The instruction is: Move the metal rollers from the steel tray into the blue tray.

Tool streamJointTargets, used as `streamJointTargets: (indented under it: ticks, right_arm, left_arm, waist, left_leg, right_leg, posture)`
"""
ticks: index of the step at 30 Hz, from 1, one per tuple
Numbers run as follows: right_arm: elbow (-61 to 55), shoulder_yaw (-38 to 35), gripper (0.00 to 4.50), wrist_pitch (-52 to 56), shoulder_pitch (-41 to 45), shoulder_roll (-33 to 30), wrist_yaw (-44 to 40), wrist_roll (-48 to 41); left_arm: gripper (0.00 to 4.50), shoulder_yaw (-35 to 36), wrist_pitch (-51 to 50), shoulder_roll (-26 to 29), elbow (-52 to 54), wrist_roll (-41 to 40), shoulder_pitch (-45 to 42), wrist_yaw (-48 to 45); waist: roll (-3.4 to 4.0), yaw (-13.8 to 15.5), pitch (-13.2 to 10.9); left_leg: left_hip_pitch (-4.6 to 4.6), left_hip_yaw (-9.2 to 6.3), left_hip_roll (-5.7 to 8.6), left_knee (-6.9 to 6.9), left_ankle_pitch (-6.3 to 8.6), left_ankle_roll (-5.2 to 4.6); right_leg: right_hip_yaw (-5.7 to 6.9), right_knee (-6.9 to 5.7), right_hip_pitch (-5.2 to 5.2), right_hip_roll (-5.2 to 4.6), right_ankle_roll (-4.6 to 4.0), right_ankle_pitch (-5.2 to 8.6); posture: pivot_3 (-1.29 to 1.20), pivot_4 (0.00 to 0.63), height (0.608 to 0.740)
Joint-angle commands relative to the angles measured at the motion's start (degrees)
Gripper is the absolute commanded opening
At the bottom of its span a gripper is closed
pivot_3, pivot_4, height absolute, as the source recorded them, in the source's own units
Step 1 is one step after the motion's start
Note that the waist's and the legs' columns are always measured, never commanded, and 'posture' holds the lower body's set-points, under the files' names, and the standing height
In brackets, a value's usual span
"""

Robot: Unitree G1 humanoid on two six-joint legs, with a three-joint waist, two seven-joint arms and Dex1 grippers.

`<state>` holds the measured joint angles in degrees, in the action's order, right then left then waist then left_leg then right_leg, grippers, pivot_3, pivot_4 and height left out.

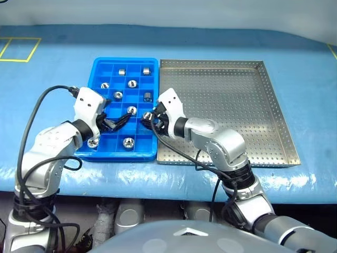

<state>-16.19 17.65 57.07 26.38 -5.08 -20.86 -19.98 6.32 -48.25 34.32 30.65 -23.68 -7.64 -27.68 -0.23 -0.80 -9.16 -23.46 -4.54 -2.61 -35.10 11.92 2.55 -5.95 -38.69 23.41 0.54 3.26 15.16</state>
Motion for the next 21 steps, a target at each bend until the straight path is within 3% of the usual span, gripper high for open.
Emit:
streamJointTargets:
  ticks: [1,5,11,17,21]
  right_arm:
    - [-3.32,-0.71,3.05,-3.7,0.77,0.21,0.17,0.52]
    - [-7.31,-5.36,3.05,-4.66,-1.78,-1.82,1.43,0.31]
    - [-12.6,-15.85,3.05,-5.01,-9.45,-10.95,0.73,-0.28]
    - [-15.34,-22.23,4.47,-5.42,-15.89,-17.75,-2.22,-2.3]
    - [-16.75,-24.07,4.47,-6.23,-18.03,-18.96,-2.1,-2.69]
  left_arm:
    - [4.33,-1.28,0.87,-0.59,0.16,-0.41,-1.57,-0.52]
    - [4.33,-5.04,1.51,-3.08,-0.39,-0.63,-3.24,-0.99]
    - [4.33,-12.1,4.72,-7.69,-2.98,0.97,-6.64,-2.31]
    - [4.33,-14.86,6.93,-8.43,-6.56,1.87,-9.02,-4.2]
    - [4.33,-15.93,7.78,-8.52,-7.71,1.94,-9.66,-5.45]
  waist:
    - [0.0,-0.06,0.0]
    - [-0.02,0.06,0.01]
    - [-0.02,-0.02,0.03]
    - [0.03,-2.03,0.03]
    - [0.03,-3.17,0.04]
  left_leg:
    - [-0.01,0.0,0.0,-0.01,0.0,0.0]
    - [-0.02,-0.02,0.01,-0.02,0.0,0.0]
    - [-0.07,-0.01,0.1,-0.08,0.0,0.0]
    - [-0.01,-0.01,0.0,-0.05,0.0,-0.02]
    - [0.0,0.0,0.0,-0.11,-0.01,-0.03]
  right_leg:
    - [0.0,0.0,0.0,0.0,0.0,0.0]
    - [0.01,0.0,0.0,0.0,-0.09,-0.05]
    - [0.0,0.04,-0.04,-0.08,-0.06,-0.05]
    - [-0.03,-0.04,-0.01,0.06,0.03,0.02]
    - [-0.05,-0.11,-0.02,0.06,0.04,0.02]
  posture:
    - [0.1,0.15,0.74]
    - [0.09,0.15,0.74]
    - [0.04,0.15,0.74]
    - [0.0,0.15,0.74]
    - [-0.03,0.15,0.74]
